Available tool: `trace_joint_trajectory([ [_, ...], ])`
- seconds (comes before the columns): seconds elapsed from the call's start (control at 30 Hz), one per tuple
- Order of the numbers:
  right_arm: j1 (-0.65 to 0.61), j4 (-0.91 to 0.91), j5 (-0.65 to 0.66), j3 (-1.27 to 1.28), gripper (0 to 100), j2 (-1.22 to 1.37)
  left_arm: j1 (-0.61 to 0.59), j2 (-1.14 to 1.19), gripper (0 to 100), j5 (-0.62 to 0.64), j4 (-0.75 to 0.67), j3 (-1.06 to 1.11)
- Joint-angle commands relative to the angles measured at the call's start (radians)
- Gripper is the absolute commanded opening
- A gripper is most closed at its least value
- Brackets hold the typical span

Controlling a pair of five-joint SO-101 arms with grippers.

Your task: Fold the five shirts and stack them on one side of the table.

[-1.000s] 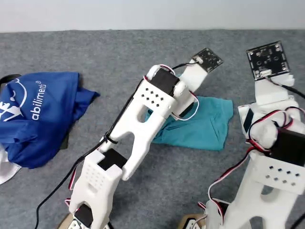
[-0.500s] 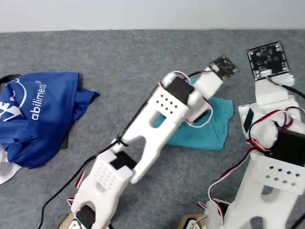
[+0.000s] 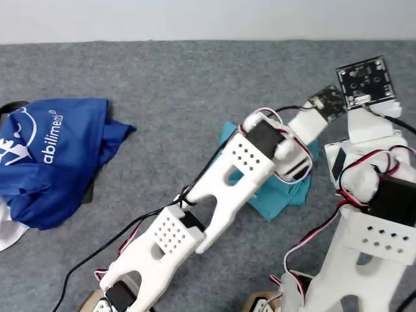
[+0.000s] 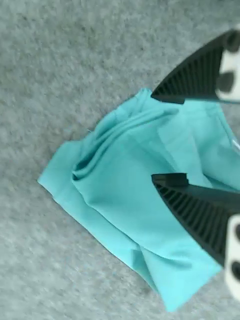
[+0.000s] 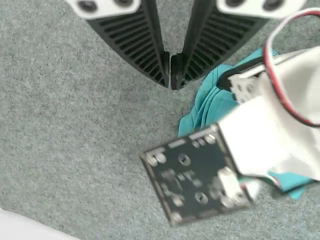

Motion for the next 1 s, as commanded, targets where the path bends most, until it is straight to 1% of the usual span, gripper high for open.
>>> trace_joint_trajectory([
  [0.0,0.008,-0.018,-0.008,-0.017,1.4,-0.016,-0.081,-0.031,21,0.029,0.038,-0.068],
  [0.13,0.007,-0.018,-0.008,-0.015,1.4,-0.005,-0.17,-0.109,14,-0.005,0.038,-0.016],
  [0.3,0.007,-0.041,-0.031,0.031,1.5,0.053,-0.265,-0.242,3,-0.026,0.038,0.163],
  [0.43,0.004,-0.059,-0.104,0.057,1.5,0.139,-0.315,-0.365,1,-0.025,0.038,0.364],
  [0.53,-0.01,-0.067,-0.133,0.058,1.5,0.209,-0.305,-0.414,1,-0.031,0.035,0.524],
  [0.67,-0.022,-0.084,-0.143,0.051,1.5,0.291,-0.27,-0.414,1,-0.08,0.025,0.667],
  [0.87,-0.018,-0.09,-0.143,0.032,1.4,0.306,-0.256,-0.413,1,-0.08,-0.11,0.863],
  [0.97,-0.018,-0.084,-0.143,0.032,1.3,0.305,-0.215,-0.413,1,-0.08,-0.117,0.935],
])
